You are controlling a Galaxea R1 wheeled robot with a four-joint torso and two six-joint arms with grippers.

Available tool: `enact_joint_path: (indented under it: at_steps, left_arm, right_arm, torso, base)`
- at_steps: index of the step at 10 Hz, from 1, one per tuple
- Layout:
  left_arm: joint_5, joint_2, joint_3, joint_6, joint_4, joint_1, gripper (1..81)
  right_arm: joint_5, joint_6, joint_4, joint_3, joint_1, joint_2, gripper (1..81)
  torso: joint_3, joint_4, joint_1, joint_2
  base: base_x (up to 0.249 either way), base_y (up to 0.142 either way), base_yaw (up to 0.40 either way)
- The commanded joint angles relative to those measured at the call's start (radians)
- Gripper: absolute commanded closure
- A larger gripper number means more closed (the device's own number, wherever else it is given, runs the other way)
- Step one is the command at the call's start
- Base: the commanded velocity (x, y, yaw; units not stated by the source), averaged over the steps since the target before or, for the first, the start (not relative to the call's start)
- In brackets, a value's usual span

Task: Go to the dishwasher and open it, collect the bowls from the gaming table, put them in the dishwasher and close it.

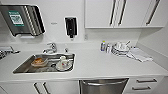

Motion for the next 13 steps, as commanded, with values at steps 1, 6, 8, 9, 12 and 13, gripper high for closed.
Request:
enact_joint_path:
  at_steps: [1,6,8,9,12,13]
  left_arm:
    - [0.029,-0.008,-0.004,0.015,-0.002,-0.024,1.0]
    - [0.036,-0.011,-0.004,0.015,0.005,-0.027,1.0]
    - [0.051,-0.011,-0.004,0.013,-0.002,-0.025,1.0]
    - [0.088,-0.004,-0.004,0.013,-0.004,-0.027,1.0]
    - [0.147,0.016,-0.004,0.013,-0.004,-0.028,1.0]
    - [0.147,0.016,-0.004,0.013,-0.004,-0.030,1.0]
  right_arm:
    - [0.048,-0.020,-0.186,-0.030,-0.045,-0.010,1.0]
    - [0.002,-0.022,-0.213,-0.257,-0.183,0.099,1.0]
    - [0.008,-0.022,-0.215,-0.302,-0.229,0.131,1.0]
    - [0.008,-0.022,-0.215,-0.306,-0.249,0.139,1.0]
    - [0.008,-0.022,-0.215,-0.340,-0.281,0.180,1.0]
    - [0.008,-0.022,-0.216,-0.359,-0.289,0.203,1.0]
  torso:
    - [0.000,0.000,0.000,0.000]
    - [0.000,0.000,0.000,0.000]
    - [0.000,0.000,0.000,0.000]
    - [0.000,0.000,0.000,0.000]
    - [0.000,0.000,0.000,0.000]
    - [0.000,0.000,0.000,0.000]
  base:
    - [0.000,0.000,0.000]
    - [0.000,0.000,0.000]
    - [0.000,0.000,0.000]
    - [0.000,0.000,0.000]
    - [0.000,0.000,0.000]
    - [0.000,0.000,0.000]
